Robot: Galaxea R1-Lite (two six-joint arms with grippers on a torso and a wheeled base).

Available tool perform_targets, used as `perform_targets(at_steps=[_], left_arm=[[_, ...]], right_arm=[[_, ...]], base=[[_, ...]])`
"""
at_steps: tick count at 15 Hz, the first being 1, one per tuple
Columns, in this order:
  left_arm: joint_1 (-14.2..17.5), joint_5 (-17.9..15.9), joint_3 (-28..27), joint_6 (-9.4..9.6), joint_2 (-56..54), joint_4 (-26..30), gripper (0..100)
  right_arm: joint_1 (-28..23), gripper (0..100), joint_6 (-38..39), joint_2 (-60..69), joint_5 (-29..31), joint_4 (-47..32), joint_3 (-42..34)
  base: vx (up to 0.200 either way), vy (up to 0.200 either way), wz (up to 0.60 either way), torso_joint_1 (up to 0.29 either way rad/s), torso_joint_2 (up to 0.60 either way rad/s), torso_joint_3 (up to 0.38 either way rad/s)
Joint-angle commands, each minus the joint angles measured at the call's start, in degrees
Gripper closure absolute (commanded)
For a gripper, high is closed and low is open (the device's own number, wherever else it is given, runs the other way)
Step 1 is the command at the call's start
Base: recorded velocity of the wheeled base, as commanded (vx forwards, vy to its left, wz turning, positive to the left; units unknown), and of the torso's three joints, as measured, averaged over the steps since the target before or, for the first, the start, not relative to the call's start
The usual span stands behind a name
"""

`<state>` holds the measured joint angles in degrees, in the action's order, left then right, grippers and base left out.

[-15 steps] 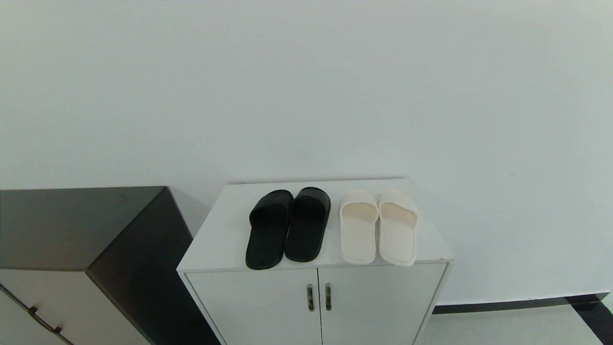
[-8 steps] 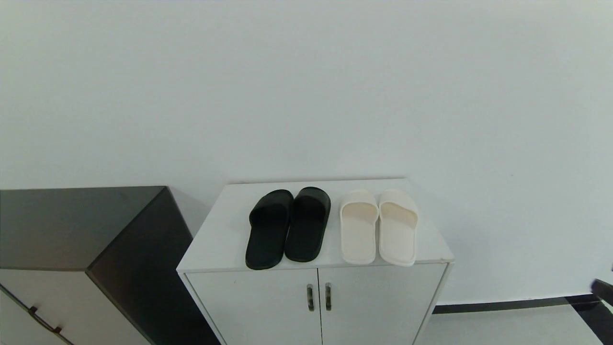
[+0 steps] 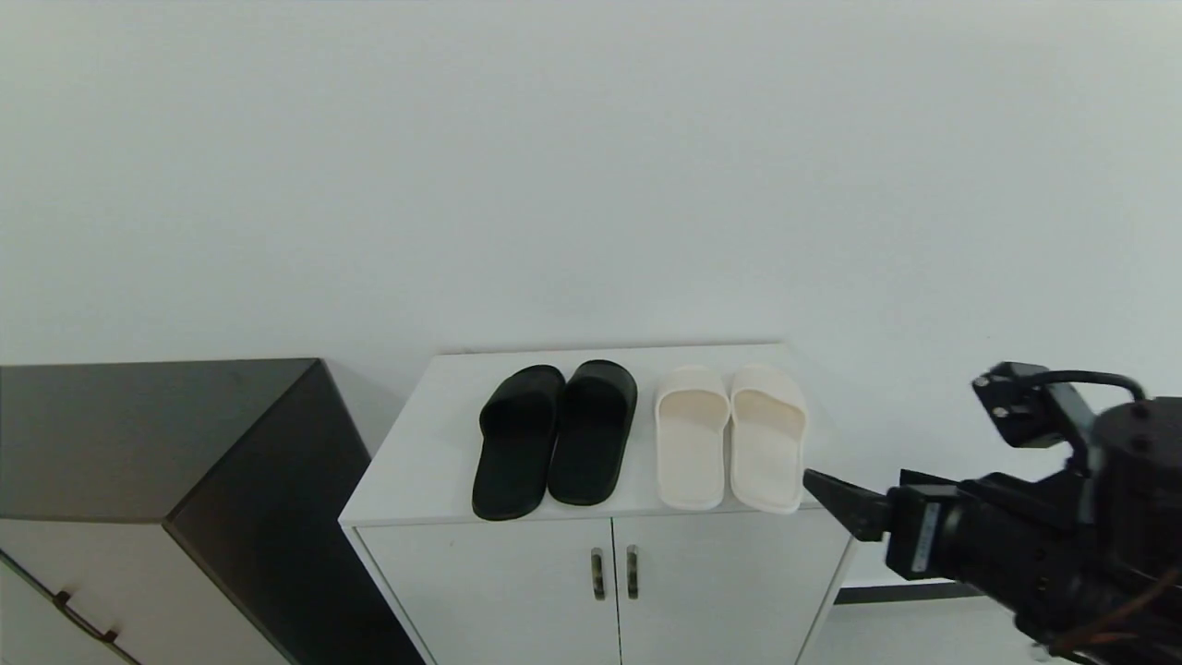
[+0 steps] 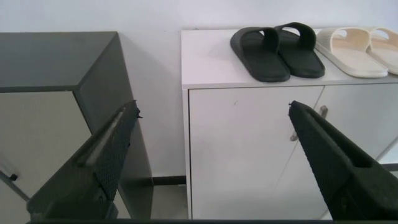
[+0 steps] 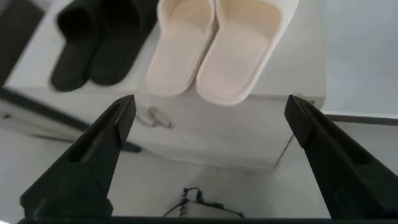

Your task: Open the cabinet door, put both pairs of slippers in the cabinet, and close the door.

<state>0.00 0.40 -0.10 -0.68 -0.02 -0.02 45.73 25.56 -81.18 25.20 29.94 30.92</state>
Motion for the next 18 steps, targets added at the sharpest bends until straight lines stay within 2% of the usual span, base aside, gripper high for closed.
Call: perform_targets(at_steps=[1,4,10,18], left_arm=[[0.00,0.04,0.01,-0.02,0.02,0.02,0],[0.00,0.04,0.01,-0.02,0.02,0.02,0],[0.00,0.04,0.01,-0.02,0.02,0.02,0],[0.00,0.04,0.01,-0.02,0.02,0.02,0]], right_arm=[[1.65,0,0.54,-13.92,6.62,0.65,7.58],[0.94,0,-0.87,-23.50,12.16,0.47,17.34],[-5.47,0,-2.80,-36.60,14.09,0.56,32.10],[-5.82,0,-5.44,-46.26,14.26,0.65,41.95]], base=[[0.000,0.000,0.00,0.000,0.00,0.000],[0.000,0.000,0.00,0.000,0.00,0.000],[0.000,0.000,0.00,0.000,0.00,0.000],[0.000,0.000,0.00,0.000,0.00,0.000]])
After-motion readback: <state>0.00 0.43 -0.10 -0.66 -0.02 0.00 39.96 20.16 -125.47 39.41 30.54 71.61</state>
